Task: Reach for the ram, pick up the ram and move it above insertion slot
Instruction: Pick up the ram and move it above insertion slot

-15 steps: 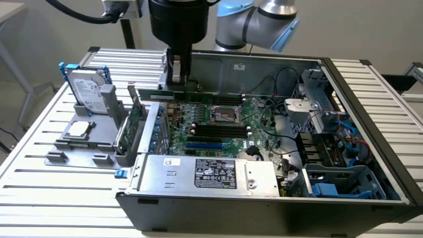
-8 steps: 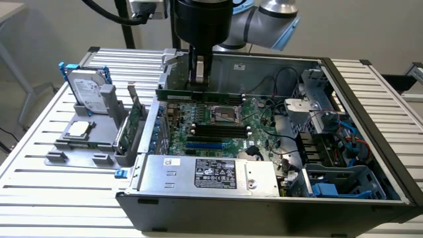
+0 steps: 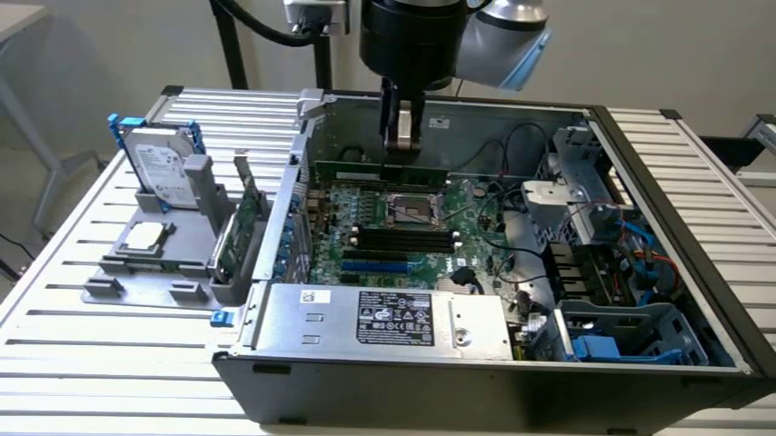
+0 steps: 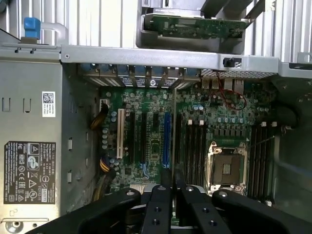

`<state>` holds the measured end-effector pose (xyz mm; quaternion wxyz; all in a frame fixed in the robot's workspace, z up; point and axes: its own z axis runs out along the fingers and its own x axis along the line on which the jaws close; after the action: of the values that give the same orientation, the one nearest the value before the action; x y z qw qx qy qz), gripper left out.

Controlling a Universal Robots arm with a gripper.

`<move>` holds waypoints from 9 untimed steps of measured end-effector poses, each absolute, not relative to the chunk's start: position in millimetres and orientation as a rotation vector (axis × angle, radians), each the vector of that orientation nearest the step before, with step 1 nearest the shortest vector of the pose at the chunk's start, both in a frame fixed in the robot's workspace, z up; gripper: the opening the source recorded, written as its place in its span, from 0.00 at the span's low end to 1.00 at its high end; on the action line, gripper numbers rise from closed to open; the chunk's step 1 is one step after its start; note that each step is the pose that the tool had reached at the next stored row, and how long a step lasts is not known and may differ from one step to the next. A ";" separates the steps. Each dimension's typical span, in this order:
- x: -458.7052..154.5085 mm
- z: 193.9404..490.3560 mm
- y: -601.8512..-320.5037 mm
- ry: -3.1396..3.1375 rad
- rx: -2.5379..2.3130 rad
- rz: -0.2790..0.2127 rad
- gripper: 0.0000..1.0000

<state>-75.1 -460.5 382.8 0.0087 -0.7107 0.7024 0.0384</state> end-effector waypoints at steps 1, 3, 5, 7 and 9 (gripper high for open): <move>-72.1 382.5 -458.5 2.194 -2.220 0.120 0.13; -66.4 382.0 -454.3 2.194 -2.220 0.120 0.13; -61.2 381.6 -449.6 2.195 -2.220 0.120 0.13; -56.5 381.3 -445.0 2.195 -2.220 0.120 0.13; -53.2 381.0 -440.8 2.195 -2.220 0.120 0.13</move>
<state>-53.2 -440.8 381.0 0.0087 -0.7107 0.7024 0.0384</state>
